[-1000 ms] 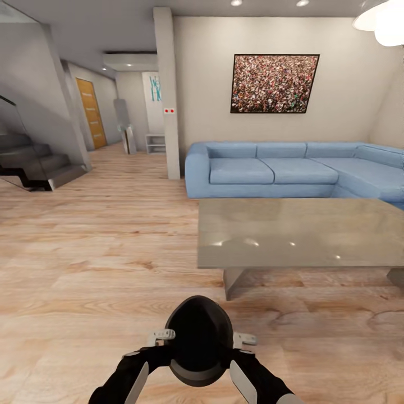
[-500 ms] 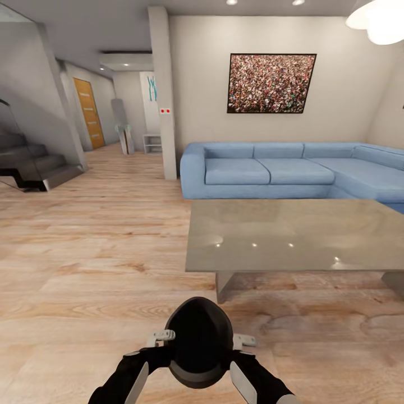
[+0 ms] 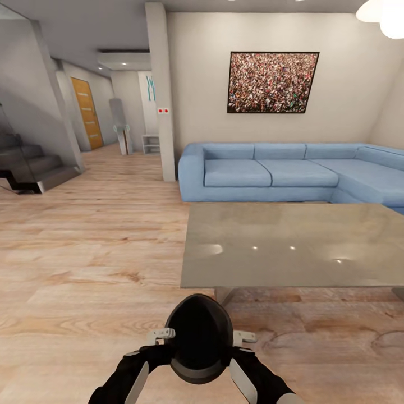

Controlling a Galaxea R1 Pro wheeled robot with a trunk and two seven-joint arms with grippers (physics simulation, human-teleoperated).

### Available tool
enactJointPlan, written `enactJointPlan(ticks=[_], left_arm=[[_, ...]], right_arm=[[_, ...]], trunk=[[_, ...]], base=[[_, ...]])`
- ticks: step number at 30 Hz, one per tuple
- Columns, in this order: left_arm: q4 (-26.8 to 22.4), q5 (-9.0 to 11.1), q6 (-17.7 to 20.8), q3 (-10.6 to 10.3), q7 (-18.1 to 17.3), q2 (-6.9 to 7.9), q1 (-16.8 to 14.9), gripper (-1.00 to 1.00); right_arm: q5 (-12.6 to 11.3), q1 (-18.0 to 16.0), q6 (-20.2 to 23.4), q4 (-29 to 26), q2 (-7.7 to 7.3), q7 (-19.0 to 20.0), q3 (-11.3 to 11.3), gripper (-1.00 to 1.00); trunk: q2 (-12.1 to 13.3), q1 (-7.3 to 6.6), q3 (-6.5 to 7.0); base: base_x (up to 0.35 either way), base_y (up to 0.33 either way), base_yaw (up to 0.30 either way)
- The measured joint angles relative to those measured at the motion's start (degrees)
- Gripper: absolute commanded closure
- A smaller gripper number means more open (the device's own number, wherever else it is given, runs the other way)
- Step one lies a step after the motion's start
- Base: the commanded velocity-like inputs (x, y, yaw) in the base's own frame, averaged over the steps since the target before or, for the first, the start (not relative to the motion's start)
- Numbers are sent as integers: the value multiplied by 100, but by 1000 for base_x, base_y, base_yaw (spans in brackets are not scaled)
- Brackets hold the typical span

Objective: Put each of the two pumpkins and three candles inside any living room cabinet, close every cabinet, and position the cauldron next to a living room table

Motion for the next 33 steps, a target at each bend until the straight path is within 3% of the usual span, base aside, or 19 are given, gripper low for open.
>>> enactJointPlan(ticks=[7, 19, 33], left_arm=[[-2, -54, 131, 12, 0, 2, 2, 100], [2, -34, 75, 7, -4, 4, 3, 100], [2, -80, -8, -9, 6, 3, 5, 100]], right_arm=[[-61, -1, -1, 107, 21, 26, -23, 100], [-57, 0, -17, 75, 15, 11, -6, 100], [-68, -2, -226, 183, 25, 85, -2, 100]], trunk=[[0, 0, -1], [-480, 263, -215], [-499, 300, -526]], base=[[9, -5, 0], [0, 0, 0], [0, 0, 0]])
